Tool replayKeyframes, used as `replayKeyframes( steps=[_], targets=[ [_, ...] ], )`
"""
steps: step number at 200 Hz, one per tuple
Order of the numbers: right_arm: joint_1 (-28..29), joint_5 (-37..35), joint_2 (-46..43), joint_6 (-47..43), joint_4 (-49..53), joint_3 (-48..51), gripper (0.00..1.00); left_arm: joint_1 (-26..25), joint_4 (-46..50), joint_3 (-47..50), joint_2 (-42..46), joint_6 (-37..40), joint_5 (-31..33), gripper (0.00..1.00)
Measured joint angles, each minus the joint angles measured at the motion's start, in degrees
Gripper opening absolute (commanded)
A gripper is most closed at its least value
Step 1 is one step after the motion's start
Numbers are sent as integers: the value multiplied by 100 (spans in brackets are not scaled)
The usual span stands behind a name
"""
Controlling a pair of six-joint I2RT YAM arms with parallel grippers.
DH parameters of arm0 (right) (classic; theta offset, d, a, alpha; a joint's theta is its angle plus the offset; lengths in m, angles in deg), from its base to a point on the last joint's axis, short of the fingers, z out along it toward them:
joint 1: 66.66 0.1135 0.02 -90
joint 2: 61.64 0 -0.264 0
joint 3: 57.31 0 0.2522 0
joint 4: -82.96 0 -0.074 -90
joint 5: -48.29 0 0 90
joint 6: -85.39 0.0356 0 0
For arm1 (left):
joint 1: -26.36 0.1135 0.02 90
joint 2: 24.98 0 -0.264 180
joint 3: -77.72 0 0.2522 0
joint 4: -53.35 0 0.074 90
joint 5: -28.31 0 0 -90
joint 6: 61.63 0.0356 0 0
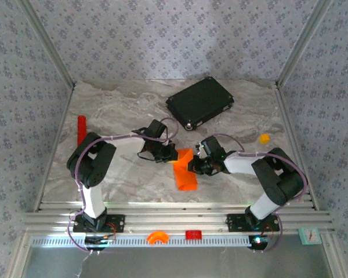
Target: Fold a paper plane with a square sheet of paper (pick it up from the middle)
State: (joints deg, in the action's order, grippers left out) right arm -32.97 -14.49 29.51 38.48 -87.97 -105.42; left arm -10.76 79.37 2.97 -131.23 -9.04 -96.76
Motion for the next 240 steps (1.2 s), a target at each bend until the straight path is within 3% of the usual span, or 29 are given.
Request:
replayKeyframes(
  steps=[57,139,177,240],
  targets=[
    [0,0,0,7,-2,2,0,240,-76,-44,-446,94,-48,0],
    [22,-44,-11,66,-11,7,0,413,-76,-42,-168,103,83,0],
    [22,-42,-9,90,-13,7,0,321,-442,-31,-2,151,-223,0],
    [22,-39,2,107,-28,7,0,286,-564,-96,-667,251,-402,0]
  ],
)
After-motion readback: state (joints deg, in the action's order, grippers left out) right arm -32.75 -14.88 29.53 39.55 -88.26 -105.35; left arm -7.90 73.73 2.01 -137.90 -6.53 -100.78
